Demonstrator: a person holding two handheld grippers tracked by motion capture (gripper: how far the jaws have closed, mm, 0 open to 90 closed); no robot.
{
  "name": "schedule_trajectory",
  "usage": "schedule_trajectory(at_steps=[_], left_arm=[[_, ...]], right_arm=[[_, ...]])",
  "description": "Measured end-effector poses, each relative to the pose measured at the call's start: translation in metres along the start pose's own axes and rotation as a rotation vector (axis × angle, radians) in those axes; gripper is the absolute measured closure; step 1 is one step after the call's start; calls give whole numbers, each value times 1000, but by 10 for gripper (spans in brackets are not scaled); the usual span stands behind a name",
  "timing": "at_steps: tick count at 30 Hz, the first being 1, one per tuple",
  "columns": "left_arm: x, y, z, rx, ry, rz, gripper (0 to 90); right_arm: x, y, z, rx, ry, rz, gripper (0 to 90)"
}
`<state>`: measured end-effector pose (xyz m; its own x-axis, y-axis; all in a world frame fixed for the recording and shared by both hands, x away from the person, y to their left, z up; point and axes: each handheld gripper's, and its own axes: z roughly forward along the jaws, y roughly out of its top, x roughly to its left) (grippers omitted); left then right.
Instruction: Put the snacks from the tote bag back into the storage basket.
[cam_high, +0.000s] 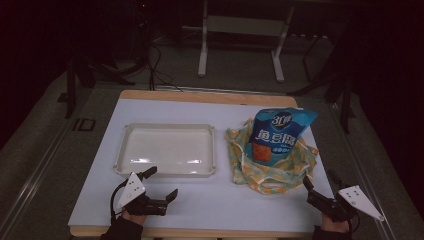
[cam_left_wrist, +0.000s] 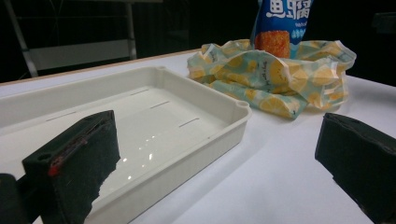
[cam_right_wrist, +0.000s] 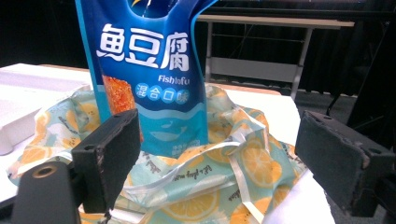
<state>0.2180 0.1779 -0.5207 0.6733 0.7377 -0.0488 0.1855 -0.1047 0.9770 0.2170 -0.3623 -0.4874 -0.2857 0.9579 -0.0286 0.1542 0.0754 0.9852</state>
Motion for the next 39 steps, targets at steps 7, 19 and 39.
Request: schedule_trajectory(at_steps=[7,19,39], left_arm=[[3,4,-9,-5,-47,23,3],[17,7,-28,31,-188,-44,3],[9,38,20,20,-208,-99,4]], right_arm=[[-2,5,-3,8,7,17,148],[0,17,9,159,301,26,137],[-12,27,6,142,132,-4,110]])
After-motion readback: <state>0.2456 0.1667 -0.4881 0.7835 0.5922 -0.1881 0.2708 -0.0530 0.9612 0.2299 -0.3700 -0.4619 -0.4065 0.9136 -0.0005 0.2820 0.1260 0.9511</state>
